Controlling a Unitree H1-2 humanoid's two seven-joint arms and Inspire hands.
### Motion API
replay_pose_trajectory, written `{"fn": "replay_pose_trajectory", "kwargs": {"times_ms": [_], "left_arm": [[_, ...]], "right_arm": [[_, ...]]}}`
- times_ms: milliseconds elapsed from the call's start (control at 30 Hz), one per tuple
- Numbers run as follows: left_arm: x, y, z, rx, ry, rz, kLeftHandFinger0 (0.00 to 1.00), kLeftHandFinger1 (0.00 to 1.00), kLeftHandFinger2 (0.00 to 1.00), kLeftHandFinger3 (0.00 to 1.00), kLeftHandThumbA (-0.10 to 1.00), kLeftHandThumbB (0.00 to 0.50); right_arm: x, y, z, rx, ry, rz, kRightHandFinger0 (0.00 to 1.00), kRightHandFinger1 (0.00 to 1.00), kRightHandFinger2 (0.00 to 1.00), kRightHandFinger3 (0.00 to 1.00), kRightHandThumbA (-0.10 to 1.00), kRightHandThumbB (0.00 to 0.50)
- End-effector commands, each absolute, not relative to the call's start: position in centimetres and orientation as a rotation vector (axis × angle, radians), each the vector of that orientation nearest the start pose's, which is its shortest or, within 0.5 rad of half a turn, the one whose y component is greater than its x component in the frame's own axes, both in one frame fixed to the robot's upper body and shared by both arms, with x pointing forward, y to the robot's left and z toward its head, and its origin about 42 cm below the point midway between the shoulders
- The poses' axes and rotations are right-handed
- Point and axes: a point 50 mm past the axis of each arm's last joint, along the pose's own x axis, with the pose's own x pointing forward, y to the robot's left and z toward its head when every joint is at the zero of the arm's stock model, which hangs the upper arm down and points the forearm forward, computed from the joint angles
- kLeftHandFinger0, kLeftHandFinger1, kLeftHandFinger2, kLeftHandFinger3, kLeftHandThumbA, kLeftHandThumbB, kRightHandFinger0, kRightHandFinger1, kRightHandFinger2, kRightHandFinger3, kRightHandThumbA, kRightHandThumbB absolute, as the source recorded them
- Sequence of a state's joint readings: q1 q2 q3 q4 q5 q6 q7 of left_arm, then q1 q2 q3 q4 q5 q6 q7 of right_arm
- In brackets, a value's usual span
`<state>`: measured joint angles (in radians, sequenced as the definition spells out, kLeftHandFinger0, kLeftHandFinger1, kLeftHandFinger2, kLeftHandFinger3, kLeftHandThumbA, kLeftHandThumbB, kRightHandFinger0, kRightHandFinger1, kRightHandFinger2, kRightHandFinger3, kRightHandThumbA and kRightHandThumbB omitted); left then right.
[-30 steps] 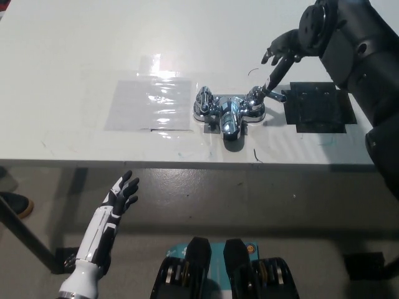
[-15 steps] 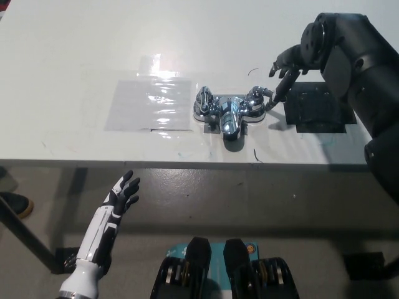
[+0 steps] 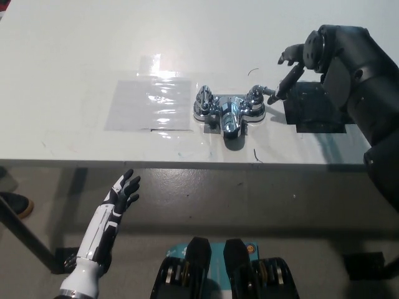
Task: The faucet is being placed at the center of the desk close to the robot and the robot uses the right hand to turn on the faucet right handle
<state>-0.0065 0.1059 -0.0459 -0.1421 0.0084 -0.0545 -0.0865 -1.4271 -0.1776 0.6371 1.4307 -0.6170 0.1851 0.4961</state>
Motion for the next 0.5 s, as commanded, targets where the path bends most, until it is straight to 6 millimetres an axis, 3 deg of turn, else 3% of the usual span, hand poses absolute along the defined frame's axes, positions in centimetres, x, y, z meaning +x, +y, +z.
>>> {"fn": "replay_pose_trajectory", "kwargs": {"times_ms": [0,167,467], "left_arm": [[28.55,22.27,14.99,0.125,-0.235,-0.156,1.0,1.0,1.0,1.0,0.97,0.134],[28.57,22.2,15.11,0.12,-0.236,-0.157,1.0,1.0,1.0,1.0,0.96,0.14],[28.62,22.23,15.04,0.126,-0.235,-0.156,1.0,1.0,1.0,1.0,0.97,0.134]], "right_arm": [[60.47,-15.91,38.03,-1.447,0.273,0.219,1.0,1.0,1.0,1.0,0.78,0.495],[60.49,-15.86,37.79,-1.465,0.237,0.186,1.0,1.0,1.0,1.0,0.8,0.487],[60.52,-16.58,38.19,-1.492,0.298,0.191,1.0,1.0,1.0,1.0,0.62,0.5]]}}
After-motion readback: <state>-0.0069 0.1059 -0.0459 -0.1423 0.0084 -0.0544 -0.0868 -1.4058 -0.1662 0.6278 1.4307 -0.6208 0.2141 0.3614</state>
